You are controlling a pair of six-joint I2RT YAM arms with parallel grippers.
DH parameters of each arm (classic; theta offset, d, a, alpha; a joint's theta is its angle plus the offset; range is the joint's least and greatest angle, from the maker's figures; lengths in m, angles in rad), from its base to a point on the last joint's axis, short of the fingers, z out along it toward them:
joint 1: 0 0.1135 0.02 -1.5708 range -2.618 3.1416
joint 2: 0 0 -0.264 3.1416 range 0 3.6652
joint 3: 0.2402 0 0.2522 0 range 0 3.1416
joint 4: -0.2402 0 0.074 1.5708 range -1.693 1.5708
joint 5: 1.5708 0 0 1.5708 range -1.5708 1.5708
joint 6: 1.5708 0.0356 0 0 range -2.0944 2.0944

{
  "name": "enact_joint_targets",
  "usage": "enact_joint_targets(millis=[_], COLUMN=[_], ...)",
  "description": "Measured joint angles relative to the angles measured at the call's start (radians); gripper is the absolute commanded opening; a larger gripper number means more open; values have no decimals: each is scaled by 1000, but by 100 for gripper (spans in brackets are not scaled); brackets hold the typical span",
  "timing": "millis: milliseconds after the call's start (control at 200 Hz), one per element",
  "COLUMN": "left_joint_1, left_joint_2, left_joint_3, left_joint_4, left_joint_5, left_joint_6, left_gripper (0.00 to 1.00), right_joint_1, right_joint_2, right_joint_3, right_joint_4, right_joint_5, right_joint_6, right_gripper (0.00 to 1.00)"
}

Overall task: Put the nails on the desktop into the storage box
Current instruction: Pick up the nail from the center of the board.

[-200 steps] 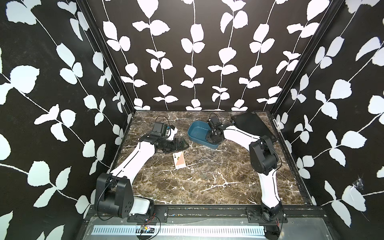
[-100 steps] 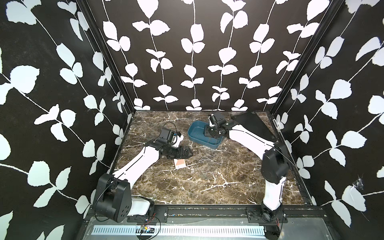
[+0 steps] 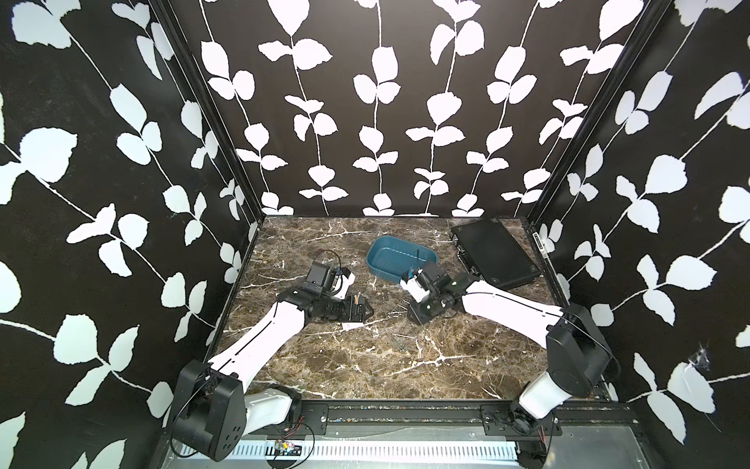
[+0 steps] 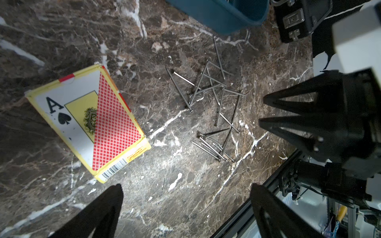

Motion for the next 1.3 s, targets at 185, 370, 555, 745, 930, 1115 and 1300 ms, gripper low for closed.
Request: enact_joint_targets(millis=[185,370,555,745,930,1115,1300], left_joint_1=[-3,-3,-3,-3,-3,-3,-3], left_joint_2=[-2,-15,-22,-19,1,14,22], left_joint_3=[-23,-34,-42,-41,-37,-32,-31], left_joint_4=[8,19,21,22,21,22,22], left_joint_5=[-1,-2,-2,-1,0,3,3], left_joint_6=[-23,-37,-42,-41,-35,-33,-33], left_gripper=[99,99,99,99,99,99,99], right_joint_1=[67,98,98,98,99,105,113], right_joint_2=[73,166,192,214,233,235,254], right_joint_3=[2,23,41,67,80,80,80], right_joint_4=[-9,-31,-42,-50,-55,-54,-51], right_joint_5=[14,41,66,90,95,98,103], right_joint_6=[-101,-169,-204,-226,-239,-247,-259], right_gripper=[42,42,42,42,40,36,32])
